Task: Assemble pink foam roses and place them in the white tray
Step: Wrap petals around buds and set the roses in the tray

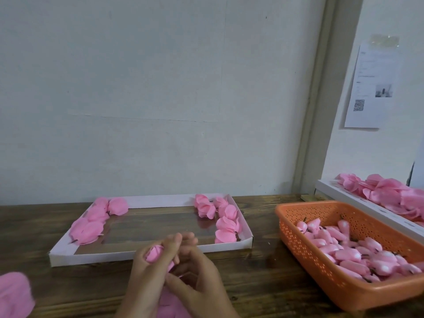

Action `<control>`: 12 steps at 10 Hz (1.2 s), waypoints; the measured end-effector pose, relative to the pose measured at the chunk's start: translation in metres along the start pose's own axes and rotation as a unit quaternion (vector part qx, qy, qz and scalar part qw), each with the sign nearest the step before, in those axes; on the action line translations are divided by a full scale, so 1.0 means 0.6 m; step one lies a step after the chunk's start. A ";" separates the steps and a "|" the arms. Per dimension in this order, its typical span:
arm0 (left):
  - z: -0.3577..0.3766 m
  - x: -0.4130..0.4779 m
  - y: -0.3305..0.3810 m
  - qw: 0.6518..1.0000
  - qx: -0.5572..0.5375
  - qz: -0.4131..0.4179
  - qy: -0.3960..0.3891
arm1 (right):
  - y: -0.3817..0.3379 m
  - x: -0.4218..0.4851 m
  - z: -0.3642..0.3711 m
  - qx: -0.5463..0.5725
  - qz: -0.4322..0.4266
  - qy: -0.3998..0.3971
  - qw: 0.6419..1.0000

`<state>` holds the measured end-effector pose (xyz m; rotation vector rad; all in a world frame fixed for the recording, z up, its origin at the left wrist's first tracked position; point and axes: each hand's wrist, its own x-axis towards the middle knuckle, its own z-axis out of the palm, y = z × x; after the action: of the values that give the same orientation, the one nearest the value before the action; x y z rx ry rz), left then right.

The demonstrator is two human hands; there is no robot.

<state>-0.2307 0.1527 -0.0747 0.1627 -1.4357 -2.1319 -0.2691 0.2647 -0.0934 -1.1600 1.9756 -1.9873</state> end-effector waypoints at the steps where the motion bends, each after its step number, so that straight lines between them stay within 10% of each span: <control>1: 0.010 -0.005 0.000 0.999 -0.032 -0.025 0.003 | -0.001 0.004 -0.003 0.011 -0.010 -0.004 1.000; 4: -0.001 0.002 0.012 0.996 -0.034 -0.020 -0.075 | -0.036 -0.004 0.006 0.193 0.212 -0.025 0.958; 7: 0.002 0.001 0.004 0.998 -0.027 -0.037 -0.037 | -0.022 0.010 -0.003 0.139 0.036 -0.091 0.985; 8: -0.005 0.005 0.006 0.997 0.028 -0.052 -0.057 | 0.000 0.069 -0.021 0.063 -0.037 0.021 0.997; 9: -0.005 0.010 0.003 0.996 0.019 -0.027 -0.087 | 0.020 0.106 0.049 0.545 -0.281 0.102 0.784; 10: -0.009 0.014 -0.012 0.998 -0.003 -0.018 -0.068 | 0.037 0.125 0.056 0.601 -0.246 0.125 0.750; 11: -0.015 0.020 -0.015 0.999 -0.016 -0.021 -0.041 | 0.035 0.052 -0.023 0.154 -0.108 0.103 0.977; 12: -0.019 0.022 -0.015 0.998 0.001 -0.033 -0.049 | 0.001 0.066 -0.040 0.169 0.013 0.013 0.985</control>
<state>-0.2406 0.1389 -0.0846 0.1078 -1.5070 -2.2195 -0.3108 0.2615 -0.0736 -1.0237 1.5691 -2.2190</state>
